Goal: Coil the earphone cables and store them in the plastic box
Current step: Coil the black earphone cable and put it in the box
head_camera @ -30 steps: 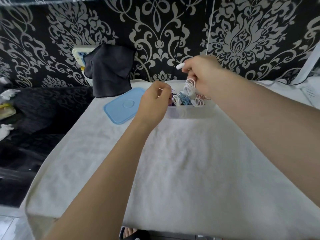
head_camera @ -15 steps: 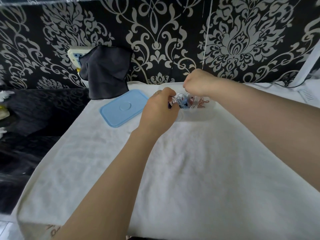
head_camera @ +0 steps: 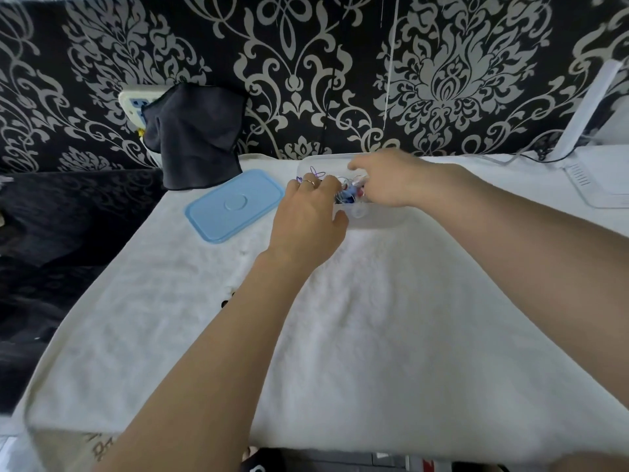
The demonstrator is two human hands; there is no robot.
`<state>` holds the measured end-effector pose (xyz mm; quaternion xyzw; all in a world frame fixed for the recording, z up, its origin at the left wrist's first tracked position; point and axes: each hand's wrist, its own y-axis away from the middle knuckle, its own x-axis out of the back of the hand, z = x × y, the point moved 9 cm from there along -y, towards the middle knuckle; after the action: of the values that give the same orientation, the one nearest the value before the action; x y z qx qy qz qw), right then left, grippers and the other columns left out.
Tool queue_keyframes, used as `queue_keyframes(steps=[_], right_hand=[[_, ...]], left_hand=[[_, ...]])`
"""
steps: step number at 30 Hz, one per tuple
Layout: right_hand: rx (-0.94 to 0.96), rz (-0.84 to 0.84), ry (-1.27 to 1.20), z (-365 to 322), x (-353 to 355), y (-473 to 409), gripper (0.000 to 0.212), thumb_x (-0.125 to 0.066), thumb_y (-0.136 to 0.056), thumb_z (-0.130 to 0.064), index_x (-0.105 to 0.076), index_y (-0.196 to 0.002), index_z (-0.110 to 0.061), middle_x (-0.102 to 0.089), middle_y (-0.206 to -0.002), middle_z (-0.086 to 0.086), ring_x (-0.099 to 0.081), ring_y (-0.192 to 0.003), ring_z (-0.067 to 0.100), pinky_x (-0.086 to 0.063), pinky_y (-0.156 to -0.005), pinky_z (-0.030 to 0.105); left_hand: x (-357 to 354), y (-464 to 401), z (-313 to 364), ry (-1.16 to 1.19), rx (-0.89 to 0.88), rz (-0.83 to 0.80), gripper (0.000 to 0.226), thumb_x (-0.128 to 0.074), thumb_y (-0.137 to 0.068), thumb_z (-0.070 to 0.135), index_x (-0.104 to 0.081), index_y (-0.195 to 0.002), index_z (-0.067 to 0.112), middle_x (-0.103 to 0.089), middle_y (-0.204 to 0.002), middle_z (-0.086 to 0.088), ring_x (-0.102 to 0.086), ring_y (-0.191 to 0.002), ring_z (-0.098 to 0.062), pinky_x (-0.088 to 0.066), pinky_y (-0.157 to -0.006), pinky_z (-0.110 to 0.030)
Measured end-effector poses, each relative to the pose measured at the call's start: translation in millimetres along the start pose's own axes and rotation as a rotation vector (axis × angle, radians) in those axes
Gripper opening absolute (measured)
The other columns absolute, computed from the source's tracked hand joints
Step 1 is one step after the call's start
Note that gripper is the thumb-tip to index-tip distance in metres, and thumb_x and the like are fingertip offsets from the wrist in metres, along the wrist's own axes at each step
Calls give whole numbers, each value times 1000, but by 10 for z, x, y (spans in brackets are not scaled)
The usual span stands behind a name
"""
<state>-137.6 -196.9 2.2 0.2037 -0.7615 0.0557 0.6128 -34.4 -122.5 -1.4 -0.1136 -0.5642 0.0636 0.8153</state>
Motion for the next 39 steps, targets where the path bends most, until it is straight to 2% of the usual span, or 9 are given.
queue_keyframes(steps=[6, 11, 15, 22, 28, 30, 32, 34, 39], right_hand=[[-85, 477, -117, 295, 407, 624, 51, -51, -87, 0, -52, -137, -12, -55, -126, 19, -52, -116, 38, -47, -92, 47], [-516, 211, 41, 962, -182, 1053, 60, -50, -93, -23, -30, -150, -25, -32, -151, 15, -23, -142, 39, -23, -113, 61], [-661, 40, 74, 1337, -484, 1231, 60, -42, -97, -34, -19, -152, -33, -16, -160, 12, -2, -149, 39, -14, -113, 71], [-658, 127, 71, 1535, -512, 1351, 36, -40, -99, -32, -51, -129, -15, -43, -132, 15, -38, -127, 37, -35, -98, 47], [-458, 248, -131, 1258, -420, 1220, 17, -55, -82, 1, -68, -94, 4, -63, -109, 20, -59, -95, 36, -45, -67, 31], [-353, 247, -220, 1056, -420, 1183, 21, -53, -83, 3, -70, -96, 2, -68, -105, 16, -63, -94, 34, -55, -75, 37], [-277, 285, -267, 917, -377, 1174, 23, -53, -86, 2, -69, -101, -4, -63, -109, 12, -59, -100, 30, -52, -82, 36], [-269, 344, -255, 926, -297, 1202, 26, -52, -87, 2, -66, -107, -6, -56, -114, 13, -55, -102, 29, -44, -77, 32], [-557, 331, -149, 1482, -223, 1388, 40, -56, -91, -2, -48, -130, 2, -35, -139, 24, -52, -113, 43, -44, -85, 40]], left_hand=[[78, 88, 272, 134, -58, 67, 29, -62, -90, 11, -58, -119, 11, -52, -111, -8, -53, -91, -27, -49, -67, -39], [-232, 294, 461, 121, -127, -150, 34, -64, -94, 22, -55, -126, 15, -56, -122, -10, -61, -103, -30, -55, -79, -42], [-412, 444, 470, 89, -111, -299, 39, -63, -95, 28, -52, -131, 17, -54, -122, -9, -61, -108, -29, -54, -86, -43], [-459, 574, 389, 80, -49, -390, 41, -60, -98, 32, -50, -136, 22, -52, -125, -6, -60, -108, -26, -50, -92, -37], [-490, 625, 293, 77, -8, -432, 41, -60, -98, 35, -50, -136, 26, -51, -125, -4, -60, -106, -27, -51, -92, -37], [-499, 632, 290, 78, -9, -433, 41, -60, -98, 35, -50, -136, 26, -51, -124, -3, -60, -105, -27, -51, -92, -37], [-504, 631, 282, 79, -8, -430, 41, -60, -97, 35, -50, -136, 26, -52, -123, -3, -60, -103, -27, -51, -92, -37], [-505, 628, 274, 82, -5, -430, 41, -61, -97, 35, -51, -136, 26, -52, -123, -3, -60, -100, -26, -51, -91, -38], [-494, 615, 276, 82, -8, -431, 41, -61, -98, 35, -51, -136, 25, -53, -124, -4, -61, -100, -26, -52, -91, -37]])
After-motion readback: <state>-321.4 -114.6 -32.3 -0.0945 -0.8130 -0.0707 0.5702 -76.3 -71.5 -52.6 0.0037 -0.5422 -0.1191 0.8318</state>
